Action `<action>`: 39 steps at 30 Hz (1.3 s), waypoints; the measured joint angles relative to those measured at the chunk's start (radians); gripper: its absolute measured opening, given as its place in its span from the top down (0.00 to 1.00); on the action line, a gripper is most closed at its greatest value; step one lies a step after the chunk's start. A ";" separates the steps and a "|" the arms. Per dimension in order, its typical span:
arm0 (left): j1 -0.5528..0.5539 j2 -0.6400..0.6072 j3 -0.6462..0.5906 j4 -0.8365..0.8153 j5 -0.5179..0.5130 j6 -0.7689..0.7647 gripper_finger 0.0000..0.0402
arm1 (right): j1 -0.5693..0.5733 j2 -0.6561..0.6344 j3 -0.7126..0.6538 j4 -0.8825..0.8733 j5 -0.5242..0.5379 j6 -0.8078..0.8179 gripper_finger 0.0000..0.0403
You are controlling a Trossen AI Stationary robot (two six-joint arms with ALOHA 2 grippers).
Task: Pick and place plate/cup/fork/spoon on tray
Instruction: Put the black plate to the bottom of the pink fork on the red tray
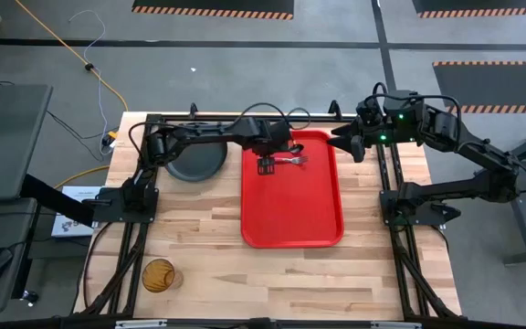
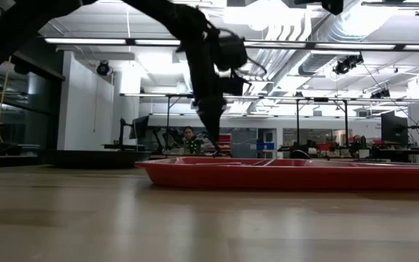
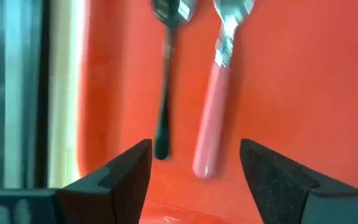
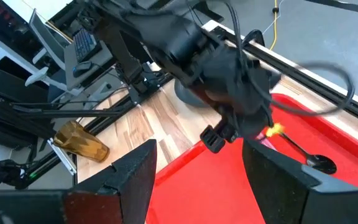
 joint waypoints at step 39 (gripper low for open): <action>0.006 -0.523 -0.870 0.042 0.051 -0.676 0.50 | 0.000 0.000 0.000 -0.003 -0.013 0.009 0.43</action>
